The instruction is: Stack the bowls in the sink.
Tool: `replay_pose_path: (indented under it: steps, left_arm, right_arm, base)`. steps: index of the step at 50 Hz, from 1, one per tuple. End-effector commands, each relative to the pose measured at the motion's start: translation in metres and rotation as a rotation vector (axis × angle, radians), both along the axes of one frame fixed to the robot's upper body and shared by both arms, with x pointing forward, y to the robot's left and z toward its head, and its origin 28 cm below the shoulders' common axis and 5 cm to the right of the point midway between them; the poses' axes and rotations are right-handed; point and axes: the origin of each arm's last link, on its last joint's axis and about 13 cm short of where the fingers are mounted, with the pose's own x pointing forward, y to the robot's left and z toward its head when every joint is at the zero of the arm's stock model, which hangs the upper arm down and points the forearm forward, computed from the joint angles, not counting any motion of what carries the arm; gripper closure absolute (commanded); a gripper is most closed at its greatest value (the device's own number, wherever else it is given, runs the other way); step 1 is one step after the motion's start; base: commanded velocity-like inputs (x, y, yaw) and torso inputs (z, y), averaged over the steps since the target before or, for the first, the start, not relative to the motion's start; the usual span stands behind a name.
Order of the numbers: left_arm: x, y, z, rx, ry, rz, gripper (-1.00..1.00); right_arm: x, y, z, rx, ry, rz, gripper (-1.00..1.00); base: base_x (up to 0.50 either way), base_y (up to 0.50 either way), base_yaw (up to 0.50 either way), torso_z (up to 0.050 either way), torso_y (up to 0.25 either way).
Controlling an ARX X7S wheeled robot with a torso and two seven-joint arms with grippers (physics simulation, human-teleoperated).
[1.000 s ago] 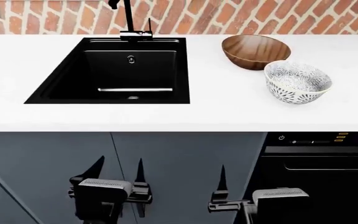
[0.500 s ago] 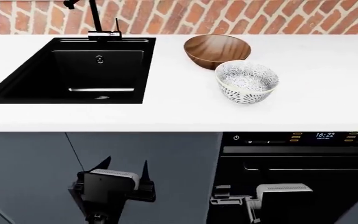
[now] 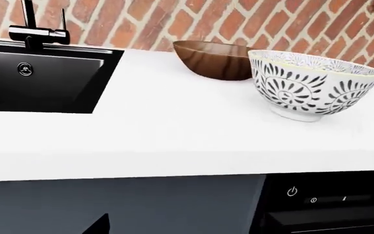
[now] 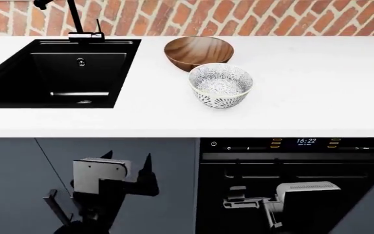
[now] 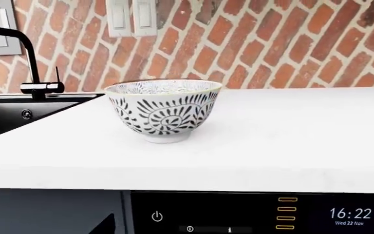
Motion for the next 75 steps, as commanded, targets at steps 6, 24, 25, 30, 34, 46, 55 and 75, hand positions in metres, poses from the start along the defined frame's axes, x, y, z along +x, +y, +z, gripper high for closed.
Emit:
replay_pose_path:
  steps: [6,24,25,30,34,46,55,75]
  left_arm:
    - [-0.019,0.015,0.094,-0.084,-0.034,-0.07,-1.0]
    - [0.006,0.024,0.162,-0.152,0.122,-0.162,-1.0]
    - [0.007,0.024,0.165,-0.158,0.125,-0.164,-1.0]
    - [0.013,0.024,0.172,-0.152,0.127,-0.171,-1.0]
    - [0.017,0.023,0.175,-0.155,0.135,-0.175,-1.0]
    - [0.017,0.022,0.179,-0.154,0.134,-0.18,-1.0]
    - [0.012,0.021,0.182,-0.149,0.127,-0.188,-1.0]
    - [0.007,0.017,0.185,-0.158,0.149,-0.198,-1.0]
  right_arm:
    - [-0.004,-0.008,0.093,0.056,-0.017,0.117,-1.0]
    - [0.011,-0.047,0.16,0.055,-0.077,0.067,-1.0]
    - [0.009,-0.049,0.163,0.054,-0.082,0.067,-1.0]
    - [0.009,-0.056,0.174,0.054,-0.105,0.064,-1.0]
    - [0.012,-0.059,0.178,0.054,-0.123,0.067,-1.0]
    - [0.021,-0.056,0.185,0.046,-0.16,0.071,-1.0]
    - [0.017,-0.057,0.188,0.045,-0.174,0.07,-1.0]
    - [0.014,-0.058,0.192,0.04,-0.188,0.081,-1.0]
  base:
    - [0.0,0.0,0.0,0.0,0.0]
    - [0.0,0.0,0.0,0.0,0.0]
    - [0.0,0.0,0.0,0.0,0.0]
    - [0.0,0.0,0.0,0.0,0.0]
    - [0.05,0.0,0.0,0.0,0.0]
    - [0.4,0.0,0.0,0.0,0.0]
    - [0.46,0.0,0.0,0.0,0.0]
    - [0.5,0.0,0.0,0.0,0.001]
